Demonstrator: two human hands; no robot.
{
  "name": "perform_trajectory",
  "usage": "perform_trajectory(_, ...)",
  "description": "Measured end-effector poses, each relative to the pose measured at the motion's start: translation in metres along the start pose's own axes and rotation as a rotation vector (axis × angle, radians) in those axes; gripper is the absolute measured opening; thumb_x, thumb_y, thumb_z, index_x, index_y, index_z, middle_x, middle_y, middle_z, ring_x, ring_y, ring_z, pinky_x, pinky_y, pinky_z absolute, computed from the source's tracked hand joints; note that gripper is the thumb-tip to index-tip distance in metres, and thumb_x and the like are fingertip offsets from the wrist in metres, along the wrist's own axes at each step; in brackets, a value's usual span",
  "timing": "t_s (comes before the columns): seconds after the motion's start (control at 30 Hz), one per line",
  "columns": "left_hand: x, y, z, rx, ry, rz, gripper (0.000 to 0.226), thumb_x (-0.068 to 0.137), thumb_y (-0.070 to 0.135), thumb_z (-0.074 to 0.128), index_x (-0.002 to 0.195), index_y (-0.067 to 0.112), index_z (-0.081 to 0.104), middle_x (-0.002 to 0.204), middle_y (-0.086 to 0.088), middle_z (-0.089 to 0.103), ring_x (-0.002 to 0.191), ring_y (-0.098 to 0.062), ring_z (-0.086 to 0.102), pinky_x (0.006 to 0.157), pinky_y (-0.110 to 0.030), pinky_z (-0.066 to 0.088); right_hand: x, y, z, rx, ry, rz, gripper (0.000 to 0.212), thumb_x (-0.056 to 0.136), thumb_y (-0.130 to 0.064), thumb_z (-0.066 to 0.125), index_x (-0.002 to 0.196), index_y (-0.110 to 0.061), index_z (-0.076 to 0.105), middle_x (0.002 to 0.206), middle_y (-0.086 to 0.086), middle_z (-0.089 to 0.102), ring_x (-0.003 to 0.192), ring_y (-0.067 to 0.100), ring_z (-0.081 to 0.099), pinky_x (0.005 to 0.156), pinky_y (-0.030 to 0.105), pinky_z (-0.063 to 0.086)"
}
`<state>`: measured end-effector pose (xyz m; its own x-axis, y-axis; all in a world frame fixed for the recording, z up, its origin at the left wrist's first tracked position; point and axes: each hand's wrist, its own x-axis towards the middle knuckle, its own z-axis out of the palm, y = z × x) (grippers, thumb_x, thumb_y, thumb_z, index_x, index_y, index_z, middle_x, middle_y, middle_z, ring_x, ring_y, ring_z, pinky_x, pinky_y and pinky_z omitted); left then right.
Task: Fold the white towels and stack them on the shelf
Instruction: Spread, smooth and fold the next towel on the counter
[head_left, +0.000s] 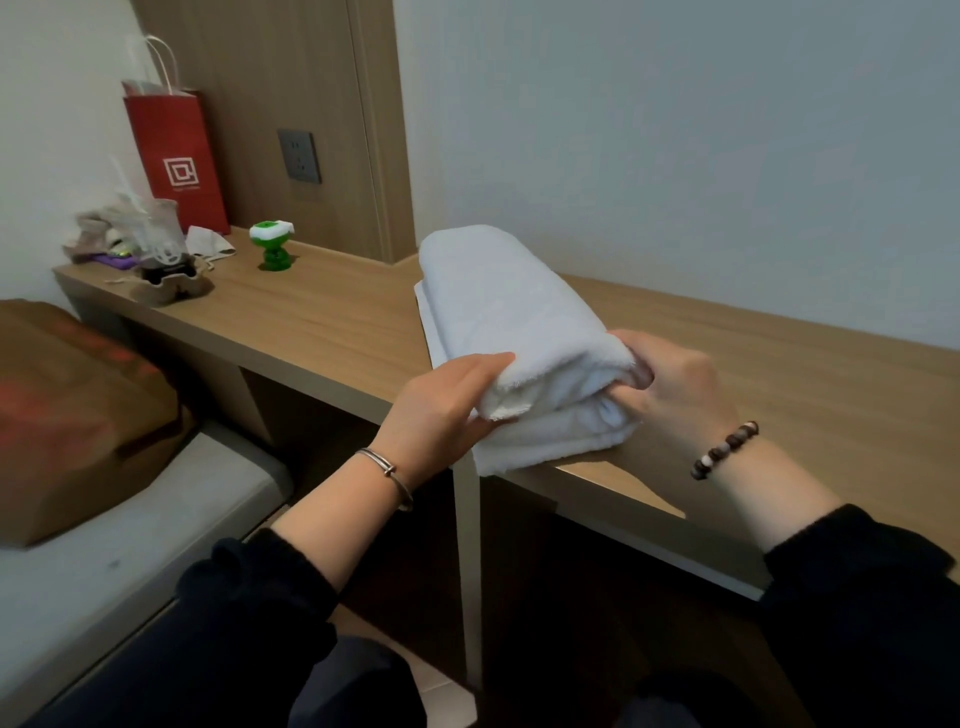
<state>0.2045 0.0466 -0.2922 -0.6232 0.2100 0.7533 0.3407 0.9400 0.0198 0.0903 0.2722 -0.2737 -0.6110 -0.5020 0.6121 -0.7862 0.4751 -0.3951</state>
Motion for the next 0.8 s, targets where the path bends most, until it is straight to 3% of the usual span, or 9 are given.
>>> perform_trajectory(0.03,-0.001,-0.001,0.001,0.009,0.005,0.014,0.047,0.073,0.018,0.082,0.113,0.002,0.065,0.108,-0.010,0.069,0.094,-0.025,0.068,0.069,-0.034,0.057,0.001,0.000,-0.002,-0.010,-0.036,-0.026,0.043,0.076,-0.003,0.070,0.117,-0.015,0.064,0.087,-0.013,0.059,0.076,0.000,0.045,0.068,0.008,0.033)
perform_trajectory(0.1,-0.003,-0.004,0.002,0.017,0.012,0.057,0.042,0.076,0.021,0.080,0.110,0.005,0.062,0.102,-0.010,0.069,0.088,-0.026,0.068,0.062,-0.034,0.057,0.003,0.001,-0.004,-0.072,-0.115,-0.075,0.045,0.079,-0.007,0.070,0.123,-0.012,0.060,0.106,0.000,0.065,0.088,0.016,0.058,0.078,0.025,0.046)
perform_trajectory(0.2,-0.007,-0.014,-0.003,0.033,0.009,0.108,0.052,0.068,0.012,0.083,0.107,0.010,0.050,0.096,-0.012,0.069,0.081,-0.026,0.069,0.052,-0.034,0.056,0.004,0.005,-0.008,-0.182,-0.160,-0.158,0.044,0.074,0.001,0.071,0.117,-0.002,0.061,0.108,0.012,0.066,0.090,0.033,0.065,0.074,0.045,0.053)
perform_trajectory(0.33,-0.014,-0.023,-0.008,0.057,-0.024,0.159,0.056,0.060,0.003,0.085,0.100,0.010,0.047,0.092,-0.013,0.069,0.077,-0.027,0.069,0.046,-0.035,0.054,0.003,0.010,-0.009,-0.212,-0.229,-0.221,0.039,0.071,0.007,0.073,0.109,0.003,0.063,0.097,0.015,0.068,0.078,0.032,0.066,0.065,0.040,0.054)
perform_trajectory(0.43,-0.016,-0.024,-0.007,0.042,-0.017,0.152,0.053,0.061,0.001,0.083,0.100,0.009,0.048,0.091,-0.014,0.069,0.077,-0.027,0.069,0.047,-0.036,0.054,0.000,0.014,-0.006,-0.154,-0.194,-0.171,0.038,0.073,0.005,0.071,0.110,-0.002,0.063,0.095,0.010,0.067,0.078,0.026,0.064,0.065,0.035,0.052)
perform_trajectory(0.53,-0.020,-0.018,-0.005,0.039,-0.011,0.079,0.049,0.062,0.000,0.083,0.103,0.004,0.057,0.099,-0.015,0.069,0.085,-0.029,0.069,0.058,-0.038,0.058,-0.011,0.018,0.001,-0.005,-0.126,0.010,0.039,0.080,-0.001,0.065,0.115,-0.016,0.062,0.101,-0.006,0.065,0.089,0.010,0.060,0.076,0.023,0.048)
perform_trajectory(0.63,-0.028,-0.010,-0.003,-0.142,-0.029,-0.151,0.044,0.074,0.002,0.076,0.114,0.003,0.061,0.119,-0.003,0.063,0.107,-0.022,0.062,0.083,-0.035,0.055,-0.021,0.016,0.002,0.172,-0.093,0.177,0.040,0.083,-0.008,0.063,0.114,-0.034,0.057,0.103,-0.027,0.056,0.097,-0.010,0.052,0.080,0.012,0.041)
perform_trajectory(0.73,-0.030,0.000,-0.003,-0.518,-0.058,-0.404,0.046,0.085,-0.003,0.061,0.125,0.019,0.055,0.130,0.014,0.052,0.122,0.000,0.049,0.095,-0.018,0.046,-0.025,0.011,0.002,0.065,-0.124,0.123,0.048,0.082,-0.015,0.067,0.126,-0.026,0.051,0.119,-0.014,0.051,0.114,0.002,0.046,0.095,0.026,0.040)
perform_trajectory(0.8,-0.027,0.003,-0.006,-0.764,-0.090,-0.518,0.057,0.083,-0.017,0.048,0.124,0.021,0.053,0.134,0.011,0.052,0.129,0.000,0.043,0.098,-0.014,0.042,-0.022,-0.004,0.005,-0.038,-0.176,-0.038,0.062,0.080,-0.014,0.067,0.137,-0.016,0.043,0.139,0.002,0.041,0.131,0.014,0.033,0.111,0.038,0.028)
